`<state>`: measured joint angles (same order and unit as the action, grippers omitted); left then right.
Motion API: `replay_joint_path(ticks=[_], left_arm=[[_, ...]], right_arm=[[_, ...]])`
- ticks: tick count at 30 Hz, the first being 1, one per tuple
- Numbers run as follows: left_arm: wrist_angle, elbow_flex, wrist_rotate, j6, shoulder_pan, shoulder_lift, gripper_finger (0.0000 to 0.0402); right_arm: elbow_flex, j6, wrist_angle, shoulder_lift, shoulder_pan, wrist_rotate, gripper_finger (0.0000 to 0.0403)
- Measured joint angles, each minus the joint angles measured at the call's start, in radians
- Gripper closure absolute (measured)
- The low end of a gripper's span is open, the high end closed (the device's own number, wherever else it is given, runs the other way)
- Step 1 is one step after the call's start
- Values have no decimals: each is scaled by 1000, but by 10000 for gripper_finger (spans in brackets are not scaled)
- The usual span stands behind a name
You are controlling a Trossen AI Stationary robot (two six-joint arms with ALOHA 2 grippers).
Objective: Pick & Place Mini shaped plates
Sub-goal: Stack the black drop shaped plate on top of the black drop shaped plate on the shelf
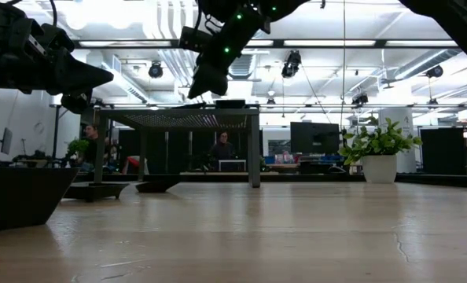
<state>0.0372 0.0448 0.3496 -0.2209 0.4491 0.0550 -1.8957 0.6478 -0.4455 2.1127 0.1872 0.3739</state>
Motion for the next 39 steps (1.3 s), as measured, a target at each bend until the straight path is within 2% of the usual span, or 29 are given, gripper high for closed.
replay_joint_path(ticks=[16,19,24,30,39], left_arm=[[0,0,0,0,0,0,399],[0,0,0,0,0,0,399],[0,0,0,0,0,0,399],[0,0,0,0,0,0,399],[0,0,0,0,0,0,399]], right_arm=[[-9,-158,-53,-2,-177,-57,343],[-4,-224,-57,-2,-193,-119,331],[26,-330,-59,-2,-220,-119,300],[159,-394,65,0,-255,-139,288],[322,-438,251,0,-264,-141,301]])
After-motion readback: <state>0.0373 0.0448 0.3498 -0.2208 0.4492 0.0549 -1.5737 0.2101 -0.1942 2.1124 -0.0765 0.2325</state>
